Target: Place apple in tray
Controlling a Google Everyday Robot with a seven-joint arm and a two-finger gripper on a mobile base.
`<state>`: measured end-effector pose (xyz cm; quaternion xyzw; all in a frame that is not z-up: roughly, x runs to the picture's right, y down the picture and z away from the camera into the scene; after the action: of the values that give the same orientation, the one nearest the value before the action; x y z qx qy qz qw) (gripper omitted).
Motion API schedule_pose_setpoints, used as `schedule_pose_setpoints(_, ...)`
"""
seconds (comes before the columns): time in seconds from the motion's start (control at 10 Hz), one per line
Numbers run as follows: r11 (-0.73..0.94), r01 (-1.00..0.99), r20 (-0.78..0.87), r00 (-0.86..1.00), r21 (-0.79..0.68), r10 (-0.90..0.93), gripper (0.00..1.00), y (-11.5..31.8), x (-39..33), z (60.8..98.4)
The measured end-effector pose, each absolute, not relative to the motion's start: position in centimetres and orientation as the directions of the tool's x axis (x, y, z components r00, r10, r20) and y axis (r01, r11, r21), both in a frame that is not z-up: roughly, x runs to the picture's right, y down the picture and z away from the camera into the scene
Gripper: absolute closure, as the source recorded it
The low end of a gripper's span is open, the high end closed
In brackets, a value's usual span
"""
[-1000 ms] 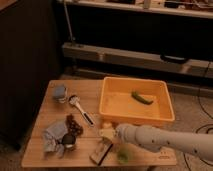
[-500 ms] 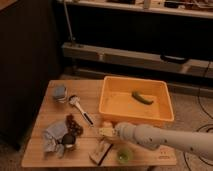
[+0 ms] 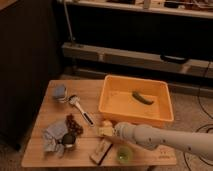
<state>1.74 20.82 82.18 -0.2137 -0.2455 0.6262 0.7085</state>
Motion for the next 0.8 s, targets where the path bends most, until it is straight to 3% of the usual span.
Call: schedule_pose_setpoints(0.8, 0.114, -0.782, 0.071, 0.089, -0.613, 0.993, 0.21, 20.94, 1.78, 82.09)
